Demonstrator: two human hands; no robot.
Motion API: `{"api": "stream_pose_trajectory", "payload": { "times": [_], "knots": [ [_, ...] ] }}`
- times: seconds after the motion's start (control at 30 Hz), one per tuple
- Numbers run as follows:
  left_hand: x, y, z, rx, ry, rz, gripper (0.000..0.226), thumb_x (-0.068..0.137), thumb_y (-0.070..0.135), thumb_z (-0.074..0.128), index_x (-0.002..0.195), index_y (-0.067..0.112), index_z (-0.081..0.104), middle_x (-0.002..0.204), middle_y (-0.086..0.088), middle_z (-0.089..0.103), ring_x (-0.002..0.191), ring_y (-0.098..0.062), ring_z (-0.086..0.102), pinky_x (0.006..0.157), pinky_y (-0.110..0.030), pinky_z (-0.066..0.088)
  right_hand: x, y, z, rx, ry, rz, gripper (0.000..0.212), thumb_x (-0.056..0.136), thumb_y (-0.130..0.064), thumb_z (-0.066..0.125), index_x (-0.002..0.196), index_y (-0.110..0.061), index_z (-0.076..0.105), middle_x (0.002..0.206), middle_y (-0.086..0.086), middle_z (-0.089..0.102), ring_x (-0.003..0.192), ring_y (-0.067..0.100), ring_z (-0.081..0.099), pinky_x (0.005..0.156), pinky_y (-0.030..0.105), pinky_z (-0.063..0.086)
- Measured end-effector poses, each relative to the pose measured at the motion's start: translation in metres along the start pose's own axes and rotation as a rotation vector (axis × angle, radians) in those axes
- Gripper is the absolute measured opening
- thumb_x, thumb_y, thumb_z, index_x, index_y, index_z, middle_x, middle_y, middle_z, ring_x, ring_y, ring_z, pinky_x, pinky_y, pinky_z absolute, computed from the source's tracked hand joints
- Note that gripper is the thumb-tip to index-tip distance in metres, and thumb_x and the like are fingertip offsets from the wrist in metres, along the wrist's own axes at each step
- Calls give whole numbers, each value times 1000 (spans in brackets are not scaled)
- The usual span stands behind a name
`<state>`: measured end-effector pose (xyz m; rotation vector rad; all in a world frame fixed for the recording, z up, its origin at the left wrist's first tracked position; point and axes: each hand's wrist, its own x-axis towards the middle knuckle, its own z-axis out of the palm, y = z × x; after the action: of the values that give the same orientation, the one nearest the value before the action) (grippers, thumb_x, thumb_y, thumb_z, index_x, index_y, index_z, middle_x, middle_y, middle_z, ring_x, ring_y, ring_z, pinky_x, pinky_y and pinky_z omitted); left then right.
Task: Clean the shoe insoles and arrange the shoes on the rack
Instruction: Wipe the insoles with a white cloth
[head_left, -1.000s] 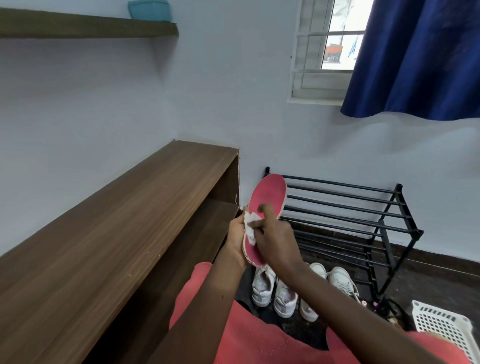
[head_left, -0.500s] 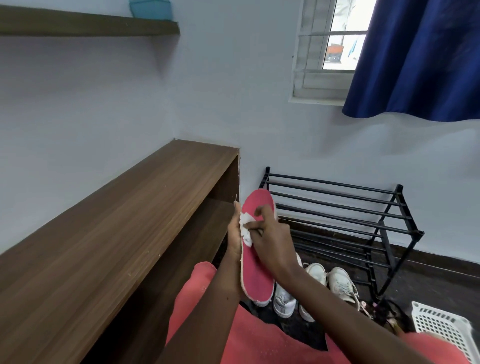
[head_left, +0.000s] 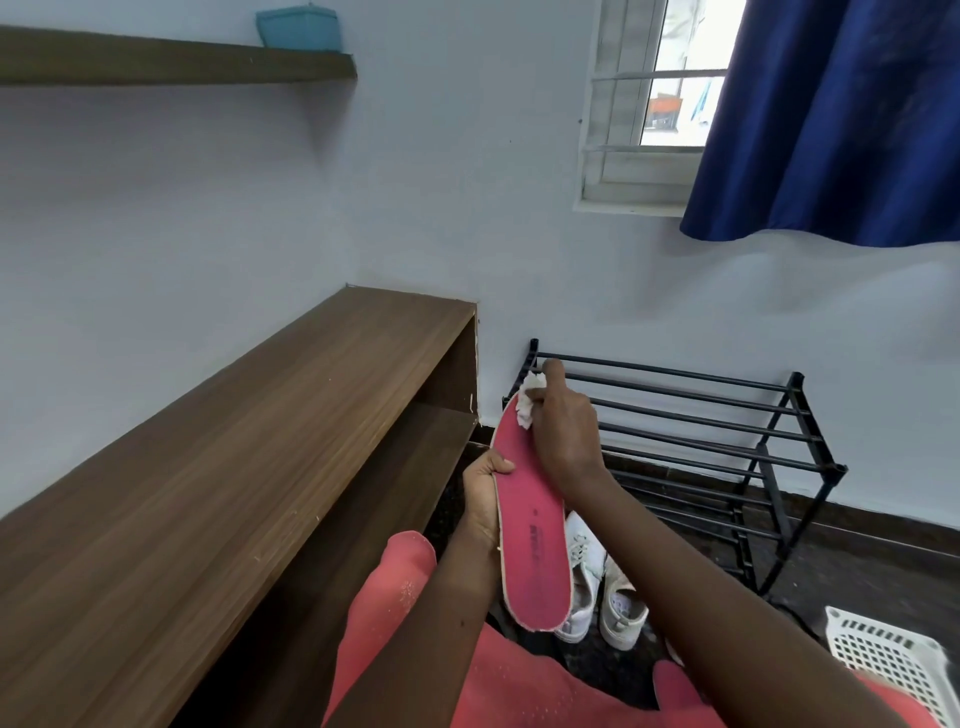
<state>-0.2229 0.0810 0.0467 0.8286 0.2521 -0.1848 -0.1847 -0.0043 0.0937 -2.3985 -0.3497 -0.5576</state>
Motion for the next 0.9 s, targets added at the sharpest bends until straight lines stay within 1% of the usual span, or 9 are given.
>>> {"api": "stream_pose_trajectory", "payload": {
  "times": [0.03, 0.13, 0.27, 0.33, 0.4, 0.53, 0.67, 0.8, 0.9],
  "knots": [
    [1, 1, 0, -2, 25, 19, 47, 44, 19, 52, 88, 3, 57, 76, -11, 56, 60, -23, 57, 63, -29, 46, -2, 0, 2, -10, -14, -17, 24, 89, -1, 40, 112, -2, 43, 94, 19, 68, 84, 38, 64, 67, 42, 51],
    [7, 8, 2, -66, 69, 77, 34, 57, 10, 39, 78, 2, 64, 64, -9, 64, 51, -20, 61, 63, -29, 44, -20, -6, 6, -24, -59, -5, 24, 91, -3, 39, 115, -5, 42, 92, 17, 67, 81, 36, 63, 60, 34, 42],
    [8, 20, 7, -153, 158, 78, 23, 60, 4, 36, 76, 2, 52, 43, -5, 58, 33, -15, 52, 40, -15, 40, -57, -22, -3, -39, -150, 64, 22, 96, -12, 40, 117, -7, 42, 97, 18, 66, 87, 37, 61, 59, 30, 27],
    [12, 22, 4, -136, 214, 87, 17, 77, -2, 34, 73, 3, 49, 42, -4, 57, 39, -18, 54, 50, -22, 42, -74, -29, -7, -17, -183, 78, 23, 94, -12, 41, 117, -9, 43, 97, 16, 67, 87, 35, 61, 59, 30, 28],
    [15, 23, 3, -138, 197, 111, 28, 88, 0, 26, 72, 4, 48, 44, -3, 58, 37, -16, 55, 56, -27, 40, -83, -29, -6, -36, -190, 33, 28, 95, -9, 38, 122, -11, 42, 99, 11, 69, 87, 32, 63, 59, 29, 29],
    [9, 18, 12, -120, 131, 99, 13, 71, 13, 47, 71, 4, 56, 53, -8, 58, 39, -15, 56, 48, -19, 44, -60, -15, -3, -3, -86, -8, 27, 97, -8, 37, 124, -8, 42, 95, 13, 69, 80, 33, 65, 58, 29, 33],
    [9, 6, 11, -81, 95, 72, 31, 73, 4, 31, 85, 5, 59, 66, -7, 62, 52, -19, 59, 61, -26, 44, -25, -9, -5, -58, -23, -14, 28, 96, -9, 38, 124, -5, 41, 98, 12, 67, 84, 31, 63, 61, 28, 30],
    [6, 7, 9, -20, 102, 53, 34, 55, 10, 37, 82, 4, 57, 60, -7, 59, 48, -21, 57, 58, -26, 43, -2, -9, 0, -81, -27, -2, 23, 95, -8, 39, 117, -5, 40, 96, 11, 66, 83, 30, 61, 62, 29, 32],
    [4, 7, 8, 16, 99, 48, 32, 53, 15, 46, 82, 4, 56, 61, -8, 56, 50, -22, 54, 59, -28, 43, 9, -7, 3, -77, -19, 24, 25, 94, -5, 37, 119, -3, 39, 99, 17, 67, 83, 35, 60, 61, 30, 31]
  ]
}}
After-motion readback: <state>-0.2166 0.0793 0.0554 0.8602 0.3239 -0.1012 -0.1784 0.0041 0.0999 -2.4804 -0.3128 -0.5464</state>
